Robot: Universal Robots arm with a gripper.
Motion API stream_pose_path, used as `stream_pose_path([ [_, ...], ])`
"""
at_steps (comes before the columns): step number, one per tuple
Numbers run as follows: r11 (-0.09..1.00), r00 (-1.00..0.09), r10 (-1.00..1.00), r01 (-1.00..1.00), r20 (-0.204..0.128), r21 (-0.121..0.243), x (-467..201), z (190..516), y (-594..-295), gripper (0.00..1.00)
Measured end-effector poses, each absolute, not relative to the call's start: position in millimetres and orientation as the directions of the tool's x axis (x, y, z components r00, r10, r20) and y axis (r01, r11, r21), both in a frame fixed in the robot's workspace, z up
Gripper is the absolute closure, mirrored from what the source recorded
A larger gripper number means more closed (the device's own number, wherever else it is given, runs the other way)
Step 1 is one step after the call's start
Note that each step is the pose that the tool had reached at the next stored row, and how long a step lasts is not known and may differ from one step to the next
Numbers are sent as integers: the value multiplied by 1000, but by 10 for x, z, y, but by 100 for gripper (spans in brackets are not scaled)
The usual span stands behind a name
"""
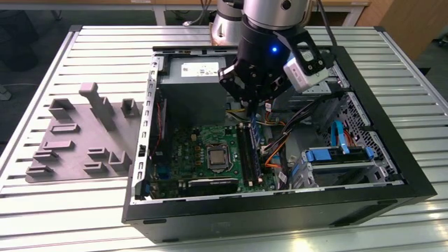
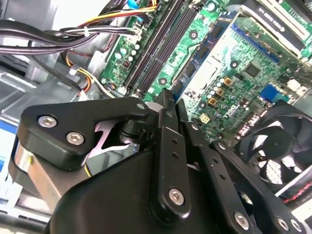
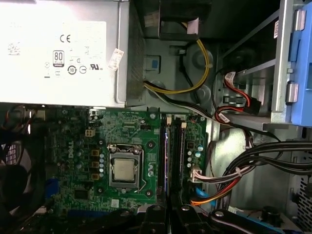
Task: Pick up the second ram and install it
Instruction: 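Insert the second ram into the second slot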
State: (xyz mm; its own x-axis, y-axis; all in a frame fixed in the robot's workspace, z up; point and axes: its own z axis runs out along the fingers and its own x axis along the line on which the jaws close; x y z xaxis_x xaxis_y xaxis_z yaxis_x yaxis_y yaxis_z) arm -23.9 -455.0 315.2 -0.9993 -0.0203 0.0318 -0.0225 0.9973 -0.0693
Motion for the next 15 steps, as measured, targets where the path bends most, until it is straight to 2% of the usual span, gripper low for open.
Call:
stream_pose_path([
  [15, 997, -999, -16, -19, 32, -70, -239, 2983, -4551, 86],
])
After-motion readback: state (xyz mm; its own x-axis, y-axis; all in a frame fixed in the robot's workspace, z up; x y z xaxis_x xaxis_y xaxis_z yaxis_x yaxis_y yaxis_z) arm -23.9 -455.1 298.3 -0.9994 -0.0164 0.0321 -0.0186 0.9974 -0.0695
